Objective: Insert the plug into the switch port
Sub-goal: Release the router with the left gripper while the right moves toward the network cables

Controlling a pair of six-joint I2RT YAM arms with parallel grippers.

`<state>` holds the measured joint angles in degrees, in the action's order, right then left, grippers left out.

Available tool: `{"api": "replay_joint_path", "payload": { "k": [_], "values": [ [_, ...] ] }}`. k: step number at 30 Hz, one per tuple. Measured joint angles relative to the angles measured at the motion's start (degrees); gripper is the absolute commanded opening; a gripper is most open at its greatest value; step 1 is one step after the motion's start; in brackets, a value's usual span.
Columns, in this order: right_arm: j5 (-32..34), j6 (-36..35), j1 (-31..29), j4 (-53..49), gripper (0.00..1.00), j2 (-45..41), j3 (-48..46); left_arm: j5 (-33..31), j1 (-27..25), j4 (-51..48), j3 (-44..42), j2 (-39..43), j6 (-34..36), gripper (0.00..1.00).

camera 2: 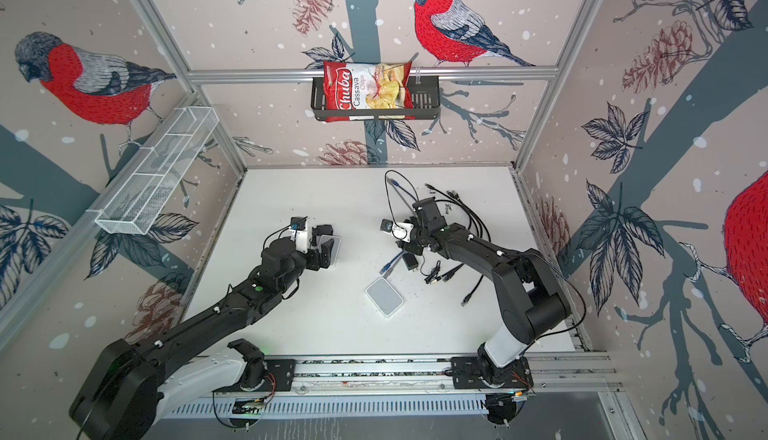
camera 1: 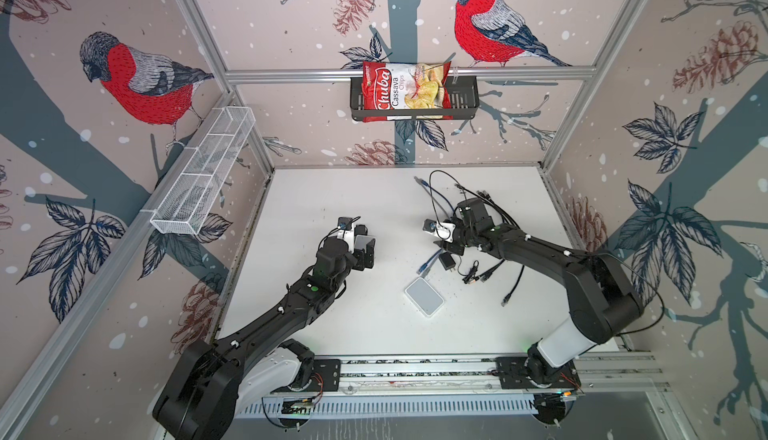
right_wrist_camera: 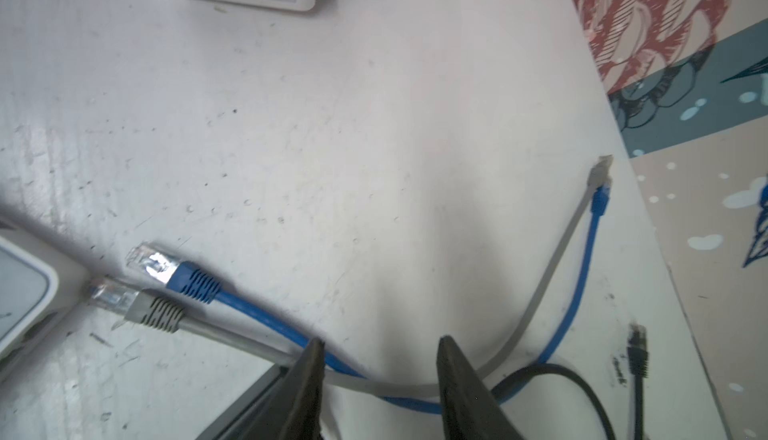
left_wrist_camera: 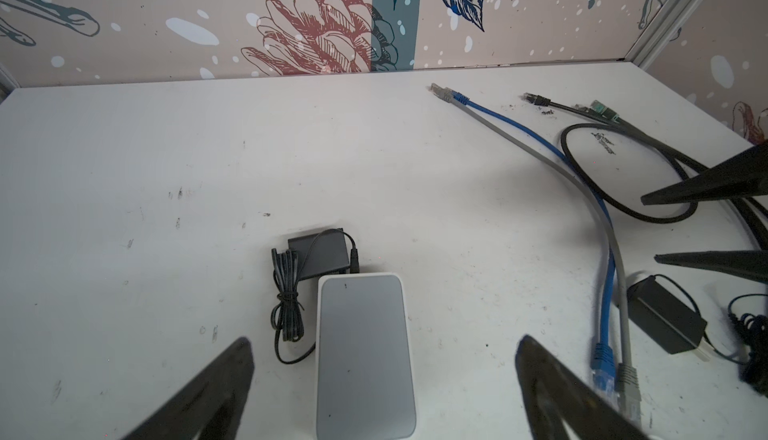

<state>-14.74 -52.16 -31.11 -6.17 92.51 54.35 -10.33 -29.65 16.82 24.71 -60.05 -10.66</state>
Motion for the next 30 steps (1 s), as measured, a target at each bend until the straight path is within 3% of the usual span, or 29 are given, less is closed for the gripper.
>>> {"api": "replay_joint_path", "payload": {
  "k": [8,19,30],
  "values": [
    [5.11,-6.45,-4.20,-1.33,0.46,1.84,-2.29,1.11,0.00,3.06,-2.32,0.94,1.42,0.97],
    [8.70,-9.44,-6.84,-1.84,0.42,5.51,-2.95,1.22,-0.07,5.60,-3.87,1.97,3.17,0.97],
    [9.64,-10.93,-7.54,0.15,0.24,6.78,-2.99,1.09,-0.07,6.99,-4.13,1.14,4.22,0.97]
  ]
}}
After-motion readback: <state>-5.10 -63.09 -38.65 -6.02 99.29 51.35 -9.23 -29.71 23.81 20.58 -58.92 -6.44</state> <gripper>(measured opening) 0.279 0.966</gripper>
